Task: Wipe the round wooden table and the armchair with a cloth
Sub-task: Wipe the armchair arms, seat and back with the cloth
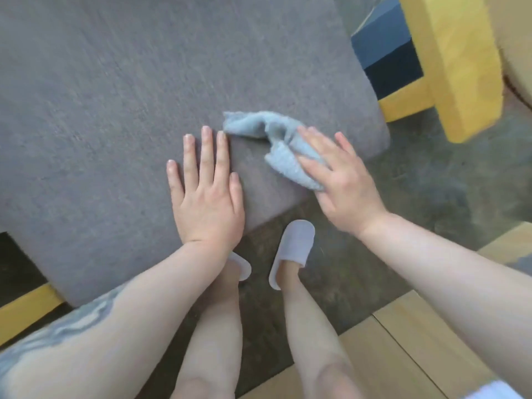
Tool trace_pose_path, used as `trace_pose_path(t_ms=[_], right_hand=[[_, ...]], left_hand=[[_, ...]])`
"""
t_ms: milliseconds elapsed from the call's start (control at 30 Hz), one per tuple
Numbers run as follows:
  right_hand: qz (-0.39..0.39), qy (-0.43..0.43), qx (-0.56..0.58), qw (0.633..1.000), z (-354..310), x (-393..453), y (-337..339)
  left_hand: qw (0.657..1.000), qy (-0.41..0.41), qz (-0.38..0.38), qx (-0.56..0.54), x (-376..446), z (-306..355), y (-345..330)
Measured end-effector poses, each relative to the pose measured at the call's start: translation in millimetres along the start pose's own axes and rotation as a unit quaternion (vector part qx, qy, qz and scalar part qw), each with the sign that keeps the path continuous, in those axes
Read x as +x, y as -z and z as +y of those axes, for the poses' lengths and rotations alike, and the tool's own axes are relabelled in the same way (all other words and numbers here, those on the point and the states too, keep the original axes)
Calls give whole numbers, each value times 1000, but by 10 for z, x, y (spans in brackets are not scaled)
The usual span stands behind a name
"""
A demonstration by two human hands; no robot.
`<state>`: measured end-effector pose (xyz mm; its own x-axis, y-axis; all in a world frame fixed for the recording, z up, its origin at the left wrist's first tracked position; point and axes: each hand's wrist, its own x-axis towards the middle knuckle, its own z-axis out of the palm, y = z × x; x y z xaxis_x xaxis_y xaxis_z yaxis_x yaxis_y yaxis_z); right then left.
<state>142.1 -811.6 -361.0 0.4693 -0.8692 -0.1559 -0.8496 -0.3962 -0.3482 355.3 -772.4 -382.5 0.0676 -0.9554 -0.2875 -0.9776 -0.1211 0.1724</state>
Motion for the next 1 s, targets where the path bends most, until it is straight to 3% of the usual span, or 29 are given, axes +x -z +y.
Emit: trace_pose_path(t_ms=[67, 100, 133, 200, 267, 333, 400, 433, 500, 567, 633, 700, 733, 767, 833, 900, 933, 1000], right_hand=[[132, -212, 49, 967, 76, 164, 52], [167, -280, 66, 943, -118, 238, -36], [178, -284, 81, 939, -354, 250, -147], [121, -150, 108, 975, -544, 100, -213], [53, -48, 67, 995, -163, -51, -136], [76, -137, 52, 986, 168, 17, -17], [108, -263, 64, 957, -32, 325, 10], [91, -245, 61, 963, -248, 474, -12], [33, -90, 54, 994, -414, 556, -79], [10, -13, 7, 1000, -62, 610, -2], [63, -158, -7, 985, 240, 809, 113], [135, -374, 18, 917, 79, 1233, 67], [155, -405, 31, 900, -171, 1464, 9], [154, -368, 39, 916, -412, 1615, -48], [57, -136, 30, 989, -673, 1649, -165], [-17, 51, -27, 998, -436, 1649, -75], [-17, 54, -49, 997, -272, 1744, 8], [26, -105, -48, 993, -148, 2122, 126]], left_hand=[[1000, -26, -1, 11, 60, 128, -6], [999, -30, 1, 12, 106, 234, -17], [1000, -26, 0, 13, 154, 344, -31], [1000, -14, -8, 19, 240, 518, -45], [1000, -11, -14, 14, 259, 560, -27], [1000, -16, -13, 14, 252, 553, -4], [1000, -13, 0, 13, 267, 560, 9], [1000, -18, 2, 11, 282, 547, 23], [997, -75, -10, 11, 326, 415, 62], [987, -157, -31, 18, 480, 119, 147], [988, -151, -18, 17, 773, -229, 252], [999, -51, 14, -10, 1145, -500, 340], [1000, 0, 19, -21, 1303, -597, 388], [999, 35, 20, -25, 1427, -673, 430], [999, 31, 11, -19, 1575, -806, 482], [1000, -13, -6, -3, 1663, -1009, 553], [1000, -20, -8, 4, 1682, -1148, 586], [1000, 5, 1, 10, 1709, -1432, 633]])
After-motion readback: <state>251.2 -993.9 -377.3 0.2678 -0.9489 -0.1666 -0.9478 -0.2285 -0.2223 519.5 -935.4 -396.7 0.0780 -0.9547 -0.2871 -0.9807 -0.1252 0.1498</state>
